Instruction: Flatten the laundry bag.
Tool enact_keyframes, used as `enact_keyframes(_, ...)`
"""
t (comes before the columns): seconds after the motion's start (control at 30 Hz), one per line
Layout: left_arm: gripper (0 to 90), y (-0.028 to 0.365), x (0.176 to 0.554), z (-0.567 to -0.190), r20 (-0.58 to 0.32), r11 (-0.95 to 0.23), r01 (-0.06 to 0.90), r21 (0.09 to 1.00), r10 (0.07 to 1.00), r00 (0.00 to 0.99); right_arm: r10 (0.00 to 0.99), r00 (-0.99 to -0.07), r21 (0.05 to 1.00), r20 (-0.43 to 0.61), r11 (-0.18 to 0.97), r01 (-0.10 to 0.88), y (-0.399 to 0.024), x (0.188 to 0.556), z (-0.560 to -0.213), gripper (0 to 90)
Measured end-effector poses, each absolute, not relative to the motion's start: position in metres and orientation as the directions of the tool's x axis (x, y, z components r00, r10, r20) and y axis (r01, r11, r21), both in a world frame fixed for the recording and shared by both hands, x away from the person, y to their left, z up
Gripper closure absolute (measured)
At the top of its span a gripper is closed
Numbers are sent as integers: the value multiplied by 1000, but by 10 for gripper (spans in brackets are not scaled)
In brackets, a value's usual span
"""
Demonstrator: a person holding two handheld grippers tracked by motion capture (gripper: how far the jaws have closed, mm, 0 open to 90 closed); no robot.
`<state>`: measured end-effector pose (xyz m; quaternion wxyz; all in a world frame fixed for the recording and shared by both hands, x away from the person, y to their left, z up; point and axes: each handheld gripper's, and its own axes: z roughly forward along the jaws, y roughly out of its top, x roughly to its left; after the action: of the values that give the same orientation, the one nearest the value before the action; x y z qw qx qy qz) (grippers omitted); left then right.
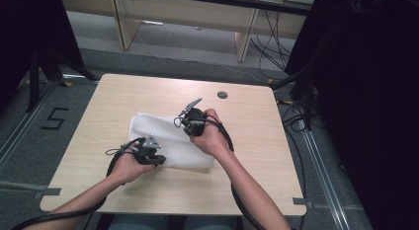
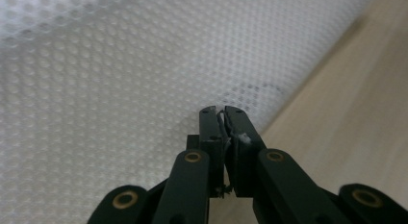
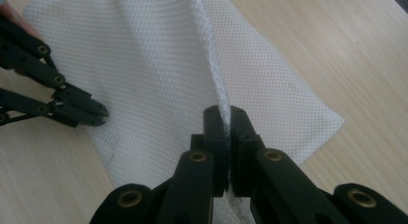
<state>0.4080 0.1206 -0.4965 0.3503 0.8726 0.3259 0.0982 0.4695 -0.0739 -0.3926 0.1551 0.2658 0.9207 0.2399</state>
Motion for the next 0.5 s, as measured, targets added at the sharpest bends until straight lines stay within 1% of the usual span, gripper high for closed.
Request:
enact_keyframes(0.07,871,116,400,-494,-55,-567,479,670,605,794,575,-805,530,-148,733,427,-74,469,-390,888)
enact_keyframes(0.13,871,114,400,-496,-43,-587,467,661,591,805,587,-797,532,-137,723,441,-74,467,-390,888)
enact_keyframes(0.2,872,113,401,-496,-45,-588,474,655,596,802,576,-803,535,-153,732,423,-74,467,-389,888)
enact_keyframes(0.27,876,113,404,-499,-49,-587,485,648,603,796,584,-799,535,-141,724,435,-74,464,-388,889)
enact_keyframes(0.3,876,113,406,-499,-55,-578,497,647,615,787,572,-806,540,-153,731,417,-74,464,-388,889)
enact_keyframes(0.33,876,114,408,-499,-53,-579,495,647,614,787,580,-802,541,-142,724,428,-74,462,-386,888)
enact_keyframes(0.43,884,115,412,-500,-60,-562,510,651,632,773,576,-806,553,-134,718,421,-73,458,-382,888)
enact_keyframes(0.5,885,117,415,-500,-42,-570,504,649,635,772,562,-814,556,-143,726,404,-73,457,-381,889)
